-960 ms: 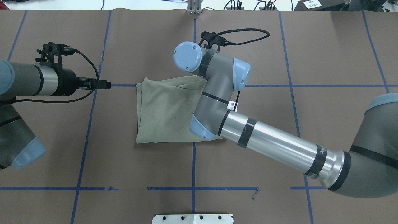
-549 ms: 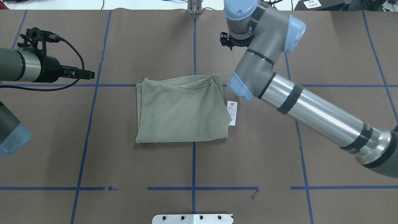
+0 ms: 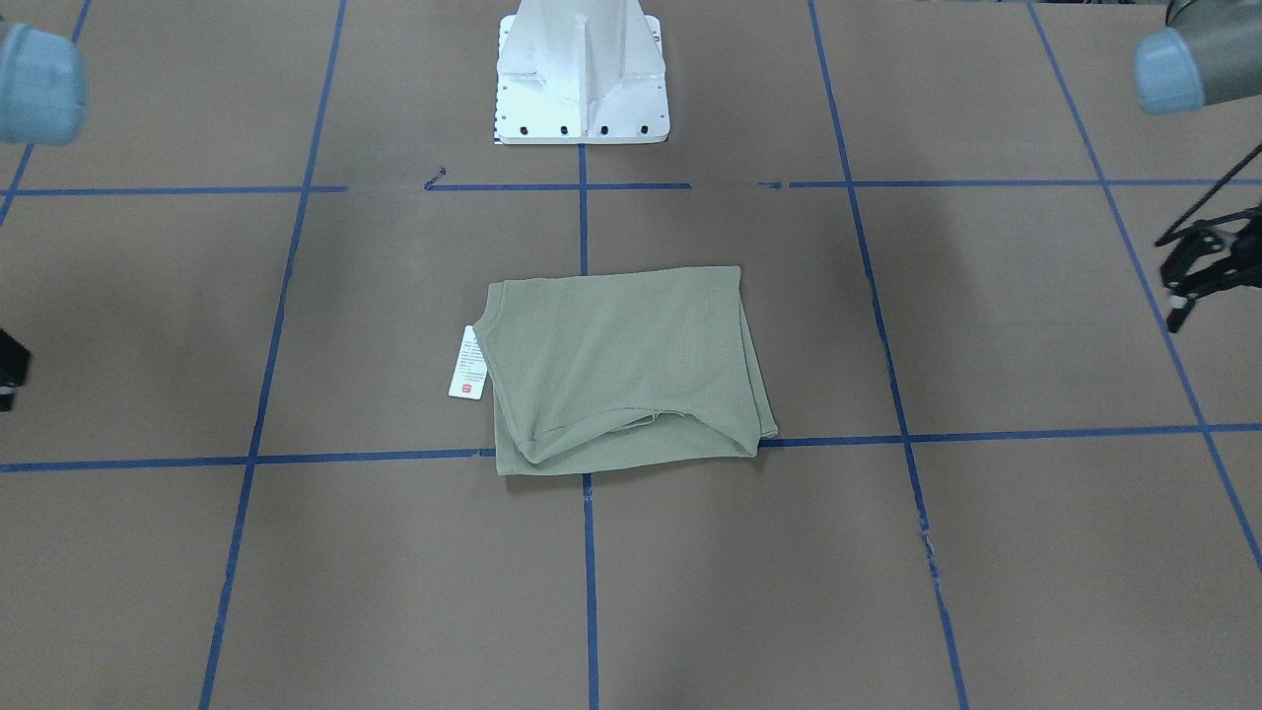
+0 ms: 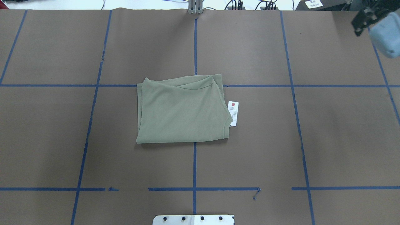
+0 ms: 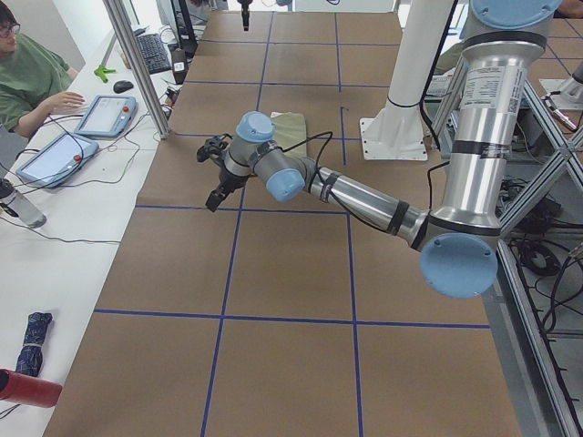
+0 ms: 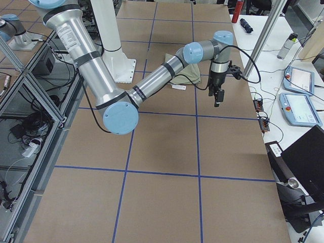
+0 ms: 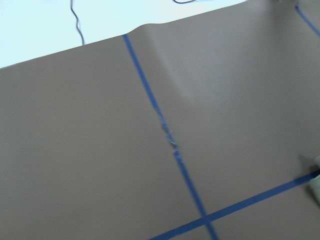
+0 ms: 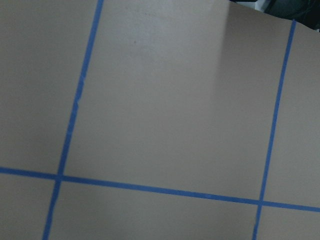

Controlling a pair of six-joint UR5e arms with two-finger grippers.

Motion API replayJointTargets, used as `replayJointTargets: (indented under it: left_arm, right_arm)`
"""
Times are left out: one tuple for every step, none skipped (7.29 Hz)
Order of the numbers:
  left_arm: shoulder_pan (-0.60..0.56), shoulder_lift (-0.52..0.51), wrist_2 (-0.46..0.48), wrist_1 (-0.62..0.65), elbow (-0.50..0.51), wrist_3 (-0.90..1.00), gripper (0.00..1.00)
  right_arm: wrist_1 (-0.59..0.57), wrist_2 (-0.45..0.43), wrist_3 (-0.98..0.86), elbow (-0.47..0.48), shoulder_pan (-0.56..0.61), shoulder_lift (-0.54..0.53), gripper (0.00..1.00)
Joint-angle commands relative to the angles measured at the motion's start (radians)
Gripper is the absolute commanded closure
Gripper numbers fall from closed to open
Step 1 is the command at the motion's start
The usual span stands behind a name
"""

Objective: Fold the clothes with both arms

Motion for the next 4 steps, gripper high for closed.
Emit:
replayJointTargets:
  left_arm:
    - [-0.208, 0.058, -0.144, 0.162, 0.060, 0.189, 0.00]
    - [-0.241, 0.145, -0.213, 0.159, 0.103, 0.181, 0.00]
    - [-0.271, 0.169, -0.214, 0.131, 0.181, 0.195, 0.00]
    - [-0.326, 0.166, -0.211, 0.164, 0.183, 0.227, 0.00]
  right_arm:
    - [-0.006, 0.100, -0.195, 0.024, 0.153, -0.199, 0.00]
    - [0.052, 0.094, -0.191, -0.004, 0.185, -0.288, 0.00]
    - [0.136, 0.108, -0.188, -0.030, 0.222, -0.353, 0.00]
    - [0.169, 0.126, -0.189, -0.045, 0.247, -0.376, 0.00]
